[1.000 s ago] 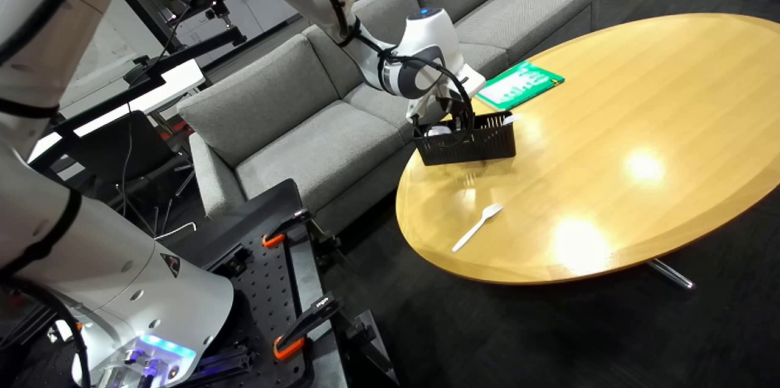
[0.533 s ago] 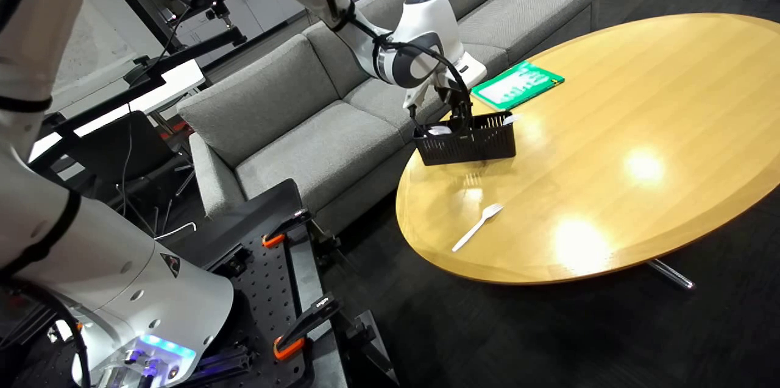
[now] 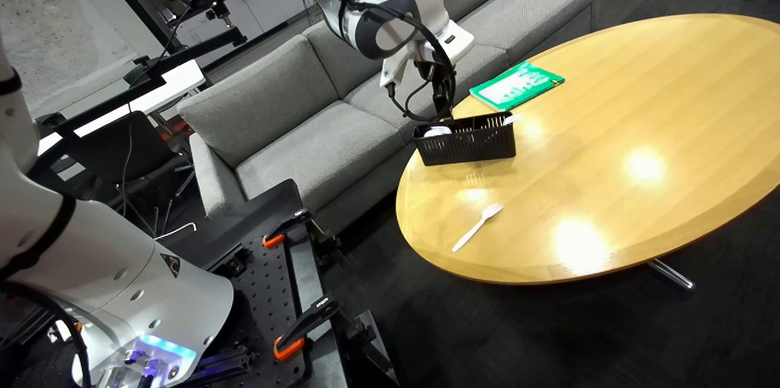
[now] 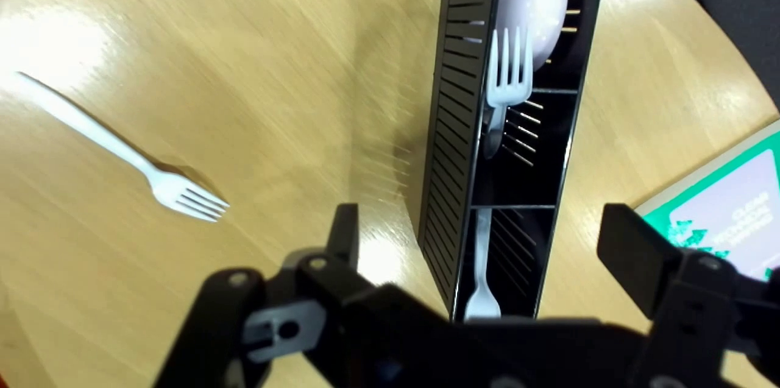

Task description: Move the utensil holder to the left

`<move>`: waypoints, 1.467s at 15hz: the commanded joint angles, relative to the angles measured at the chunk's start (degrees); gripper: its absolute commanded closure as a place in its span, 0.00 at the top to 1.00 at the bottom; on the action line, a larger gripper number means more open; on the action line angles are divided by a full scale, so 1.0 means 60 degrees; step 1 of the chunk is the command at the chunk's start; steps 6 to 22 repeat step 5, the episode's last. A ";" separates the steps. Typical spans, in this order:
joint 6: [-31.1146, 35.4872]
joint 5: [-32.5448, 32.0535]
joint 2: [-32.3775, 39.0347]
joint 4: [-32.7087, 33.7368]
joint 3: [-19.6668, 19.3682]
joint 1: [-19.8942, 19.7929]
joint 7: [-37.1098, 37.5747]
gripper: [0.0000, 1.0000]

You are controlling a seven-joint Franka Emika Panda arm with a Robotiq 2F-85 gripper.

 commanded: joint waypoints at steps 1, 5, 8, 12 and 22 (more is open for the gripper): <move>-0.0066 0.0734 -0.1245 -0.1241 0.0529 -0.0603 -0.1175 1.00; -0.0109 0.1405 -0.1773 -0.1689 0.0845 -0.0945 -0.2011 1.00; -0.0109 0.1405 -0.1773 -0.1689 0.0845 -0.0945 -0.2011 1.00; -0.0109 0.1405 -0.1773 -0.1689 0.0845 -0.0945 -0.2011 1.00; -0.0109 0.1405 -0.1773 -0.1689 0.0845 -0.0945 -0.2011 1.00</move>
